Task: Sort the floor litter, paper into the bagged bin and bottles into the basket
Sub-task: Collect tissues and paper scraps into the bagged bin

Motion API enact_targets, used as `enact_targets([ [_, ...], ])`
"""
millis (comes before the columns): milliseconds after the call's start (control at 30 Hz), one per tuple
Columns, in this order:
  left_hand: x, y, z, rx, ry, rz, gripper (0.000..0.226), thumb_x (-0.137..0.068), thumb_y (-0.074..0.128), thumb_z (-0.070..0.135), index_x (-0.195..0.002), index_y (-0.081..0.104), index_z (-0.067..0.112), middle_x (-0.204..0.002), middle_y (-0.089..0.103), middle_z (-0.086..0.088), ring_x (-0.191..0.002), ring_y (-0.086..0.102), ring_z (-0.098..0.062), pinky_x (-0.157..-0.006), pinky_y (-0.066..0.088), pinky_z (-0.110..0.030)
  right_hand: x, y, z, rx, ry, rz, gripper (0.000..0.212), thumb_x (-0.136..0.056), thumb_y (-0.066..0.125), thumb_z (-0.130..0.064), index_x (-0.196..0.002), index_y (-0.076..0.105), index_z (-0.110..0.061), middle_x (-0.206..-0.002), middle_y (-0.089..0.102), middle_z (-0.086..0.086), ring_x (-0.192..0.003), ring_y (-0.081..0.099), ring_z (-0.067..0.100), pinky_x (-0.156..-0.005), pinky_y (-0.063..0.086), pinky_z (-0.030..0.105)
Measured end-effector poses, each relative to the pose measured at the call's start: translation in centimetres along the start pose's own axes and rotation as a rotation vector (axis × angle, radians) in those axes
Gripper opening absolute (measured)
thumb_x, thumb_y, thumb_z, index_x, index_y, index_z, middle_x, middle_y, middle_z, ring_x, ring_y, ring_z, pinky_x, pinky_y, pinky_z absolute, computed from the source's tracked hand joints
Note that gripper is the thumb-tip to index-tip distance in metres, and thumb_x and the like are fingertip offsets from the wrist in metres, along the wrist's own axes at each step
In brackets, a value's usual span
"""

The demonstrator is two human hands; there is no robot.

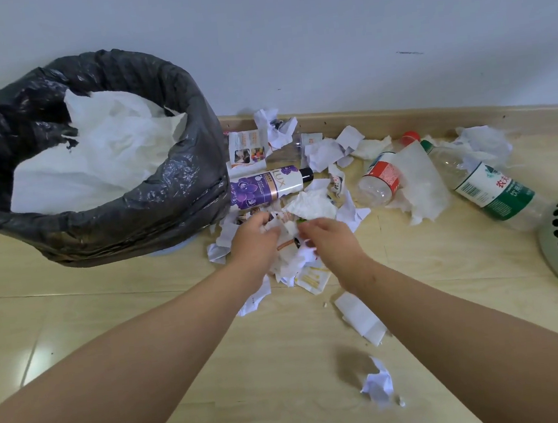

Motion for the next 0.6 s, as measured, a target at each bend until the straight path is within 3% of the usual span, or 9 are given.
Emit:
enact_targets([
  [100,-0.9,-1.1,-0.3,-0.006,0.035,0.074,0.025,-0.093,0.043,0.008,-0.106,0.061,0.019,-0.107,0.063,-0.006,-0.094,0.059,-0.027,-0.076,0.049,-0.035,-1.3,-1.7,-1.5,0.239,-0.154,0.151,0.037,-0.096,0.038,-0.012,-0.128,0.054,-0.016,-0.127,0.055,0.005,-0.087,0.053,0.014,-0.07,0.042,0.023],
  [167,-1.4,-2.0,-0.6,0.023,0.058,0.117,0.029,-0.092,0.041,0.004,-0.099,0.06,0.024,-0.093,0.061,-0.004,-0.082,0.055,-0.024,-0.065,0.042,-0.029,-2.5,-2.0,-2.1,0.408,-0.254,0.153,0.041,-0.096,0.038,-0.013,-0.135,0.048,-0.019,-0.147,0.036,0.005,-0.119,0.047,0.02,-0.096,0.04,0.029],
  [200,-1.6,-2.7,-0.9,0.042,0.059,0.146,0.03,-0.092,0.04,0.003,-0.097,0.059,0.026,-0.088,0.058,-0.003,-0.079,0.052,-0.023,-0.064,0.039,-0.028,-3.5,-1.7,-2.0,0.503,-0.265,0.135,0.042,-0.097,0.039,-0.016,-0.138,0.044,-0.021,-0.154,0.024,0.005,-0.135,0.033,0.023,-0.11,0.03,0.034],
  [267,-1.8,-3.8,-1.4,0.068,0.04,0.21,0.028,-0.093,0.039,0.005,-0.087,0.056,0.027,-0.091,0.057,-0.007,-0.08,0.052,-0.027,-0.067,0.037,-0.03,-5.2,-1.0,-1.0,0.632,-0.205,0.069,0.046,-0.098,0.038,-0.025,-0.144,0.034,-0.029,-0.158,0.008,0.003,-0.144,0.011,0.027,-0.116,0.016,0.04],
  [333,-2.1,-4.6,-2.0,0.06,0.021,0.273,0.027,-0.093,0.037,0.007,-0.089,0.058,0.023,-0.104,0.06,-0.014,-0.088,0.054,-0.035,-0.07,0.039,-0.034,-6.5,-0.2,0.4,0.739,-0.141,-0.025,0.047,-0.098,0.037,-0.035,-0.144,0.031,-0.032,-0.157,0.014,0.002,-0.142,0.015,0.031,-0.113,0.019,0.044],
  [433,-2.2,-5.6,-3.0,0.067,-0.071,0.324,0.029,-0.097,0.035,0.01,-0.108,0.062,0.011,-0.119,0.061,-0.015,-0.103,0.055,-0.034,-0.083,0.043,-0.038,-6.2,0.7,2.2,1.015,-0.164,-0.102,0.045,-0.096,0.033,-0.042,-0.14,0.035,-0.031,-0.147,0.03,-0.005,-0.137,0.025,0.027,-0.106,0.028,0.045],
  [533,-2.3,-5.7,-3.6,-0.05,-0.161,0.303,0.03,-0.098,0.032,0.005,-0.12,0.053,-0.002,-0.122,0.058,-0.022,-0.115,0.054,-0.035,-0.094,0.044,-0.038,-4.9,0.0,1.9,1.154,-0.26,-0.027,0.041,-0.098,0.032,-0.042,-0.132,0.046,-0.025,-0.136,0.043,-0.003,-0.129,0.036,0.024,-0.099,0.031,0.038],
  [600,-2.3,-5.6,-3.8,-0.013,-0.184,0.287,0.031,-0.098,0.036,0.011,-0.119,0.054,-0.003,-0.121,0.059,-0.022,-0.114,0.056,-0.036,-0.097,0.046,-0.041,-4.5,-0.4,1.5,1.155,-0.298,0.027,0.036,-0.097,0.033,-0.039,-0.111,0.058,-0.017,-0.113,0.055,0.0,-0.114,0.047,0.025,-0.087,0.034,0.034],
])
Point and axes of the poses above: each hand's wrist, its own x-axis away from the middle knuckle, its own y-axis out of the palm, z = x × y, the point moved 6 cm from there along -x, towards the middle knuckle
